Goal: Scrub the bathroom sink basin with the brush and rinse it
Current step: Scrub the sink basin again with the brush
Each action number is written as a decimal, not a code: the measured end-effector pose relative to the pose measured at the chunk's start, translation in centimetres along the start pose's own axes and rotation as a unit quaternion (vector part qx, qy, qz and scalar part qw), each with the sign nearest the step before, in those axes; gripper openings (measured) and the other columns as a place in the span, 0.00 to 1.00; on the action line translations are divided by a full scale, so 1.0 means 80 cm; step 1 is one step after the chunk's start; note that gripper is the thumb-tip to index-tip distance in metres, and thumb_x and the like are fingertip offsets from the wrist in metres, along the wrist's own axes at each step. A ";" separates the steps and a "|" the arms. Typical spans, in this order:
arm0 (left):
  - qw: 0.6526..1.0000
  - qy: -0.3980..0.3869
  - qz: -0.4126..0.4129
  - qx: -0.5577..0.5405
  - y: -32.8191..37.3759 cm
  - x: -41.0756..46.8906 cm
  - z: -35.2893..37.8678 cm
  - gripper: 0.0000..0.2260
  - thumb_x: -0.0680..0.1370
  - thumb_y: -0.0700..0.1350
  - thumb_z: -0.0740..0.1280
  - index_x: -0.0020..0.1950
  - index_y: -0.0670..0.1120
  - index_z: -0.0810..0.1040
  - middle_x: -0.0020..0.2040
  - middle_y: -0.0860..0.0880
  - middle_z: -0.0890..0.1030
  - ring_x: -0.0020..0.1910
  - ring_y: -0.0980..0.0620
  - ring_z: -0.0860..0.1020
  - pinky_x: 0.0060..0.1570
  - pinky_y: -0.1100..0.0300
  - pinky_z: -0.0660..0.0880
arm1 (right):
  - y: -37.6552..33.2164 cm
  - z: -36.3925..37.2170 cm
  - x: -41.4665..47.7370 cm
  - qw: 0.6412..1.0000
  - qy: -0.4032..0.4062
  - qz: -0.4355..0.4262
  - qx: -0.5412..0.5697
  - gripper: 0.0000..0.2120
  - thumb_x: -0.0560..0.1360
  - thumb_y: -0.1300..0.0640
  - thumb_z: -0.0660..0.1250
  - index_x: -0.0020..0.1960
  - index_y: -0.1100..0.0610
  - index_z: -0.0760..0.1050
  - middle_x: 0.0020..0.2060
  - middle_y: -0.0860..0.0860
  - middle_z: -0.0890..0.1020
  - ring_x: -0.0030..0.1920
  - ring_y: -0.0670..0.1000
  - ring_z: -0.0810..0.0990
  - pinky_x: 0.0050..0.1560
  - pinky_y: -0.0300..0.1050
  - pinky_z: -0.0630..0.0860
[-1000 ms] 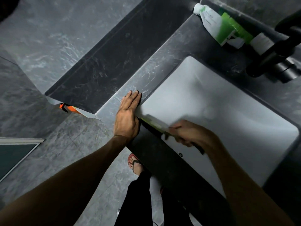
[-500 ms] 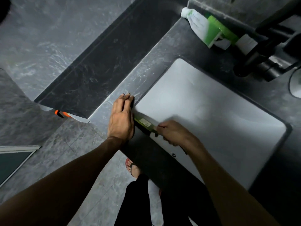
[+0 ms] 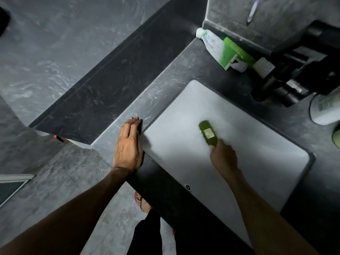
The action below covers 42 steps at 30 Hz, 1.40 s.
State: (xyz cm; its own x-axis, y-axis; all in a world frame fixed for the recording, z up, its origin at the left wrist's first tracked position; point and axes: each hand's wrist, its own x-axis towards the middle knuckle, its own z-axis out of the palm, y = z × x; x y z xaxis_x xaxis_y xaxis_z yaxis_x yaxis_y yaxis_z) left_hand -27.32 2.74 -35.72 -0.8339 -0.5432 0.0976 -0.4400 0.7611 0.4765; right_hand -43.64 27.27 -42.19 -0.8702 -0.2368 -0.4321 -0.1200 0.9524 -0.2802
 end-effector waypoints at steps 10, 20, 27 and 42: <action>0.998 0.034 -0.045 -0.043 0.000 -0.002 -0.007 0.32 0.69 0.38 0.55 0.75 0.40 0.67 0.69 0.43 0.70 0.72 0.40 0.69 0.74 0.37 0.63 | -0.005 0.030 -0.027 0.991 -0.101 -0.060 0.067 0.20 0.79 0.49 0.64 0.69 0.53 0.70 0.59 0.59 0.81 0.57 0.62 0.79 0.54 0.50 0.76; 0.988 0.083 -0.069 -0.115 -0.004 -0.002 -0.013 0.22 0.77 0.38 0.56 0.70 0.42 0.72 0.67 0.44 0.76 0.67 0.47 0.75 0.70 0.62 0.67 | -0.081 0.017 -0.035 0.929 -0.013 -0.359 0.094 0.10 0.81 0.43 0.58 0.59 0.45 0.70 0.41 0.50 0.83 0.42 0.58 0.81 0.37 0.48 0.74; 0.983 0.089 -0.092 -0.132 -0.004 -0.002 -0.010 0.18 0.80 0.41 0.56 0.69 0.44 0.73 0.67 0.47 0.78 0.65 0.52 0.76 0.67 0.68 0.68 | -0.122 0.045 -0.008 0.909 -0.010 -0.405 0.098 0.11 0.82 0.45 0.56 0.62 0.45 0.70 0.44 0.51 0.83 0.42 0.56 0.82 0.38 0.47 0.76; 0.992 0.046 -0.086 -0.080 -0.005 0.004 0.000 0.20 0.85 0.52 0.52 0.74 0.45 0.69 0.70 0.47 0.70 0.71 0.55 0.68 0.72 0.62 0.65 | -0.106 0.050 0.007 0.952 0.054 -0.247 0.174 0.26 0.78 0.37 0.52 0.64 0.51 0.76 0.52 0.55 0.84 0.50 0.60 0.82 0.50 0.51 0.79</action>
State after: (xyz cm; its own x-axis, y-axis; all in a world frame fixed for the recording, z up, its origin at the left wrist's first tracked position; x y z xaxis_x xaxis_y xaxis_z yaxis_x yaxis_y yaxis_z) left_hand -27.38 2.25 -35.86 -0.7143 -0.6955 0.0779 -0.5085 0.5922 0.6250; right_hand -41.20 18.27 -43.47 -0.7945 -0.6007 -0.0889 -0.3779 0.6038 -0.7018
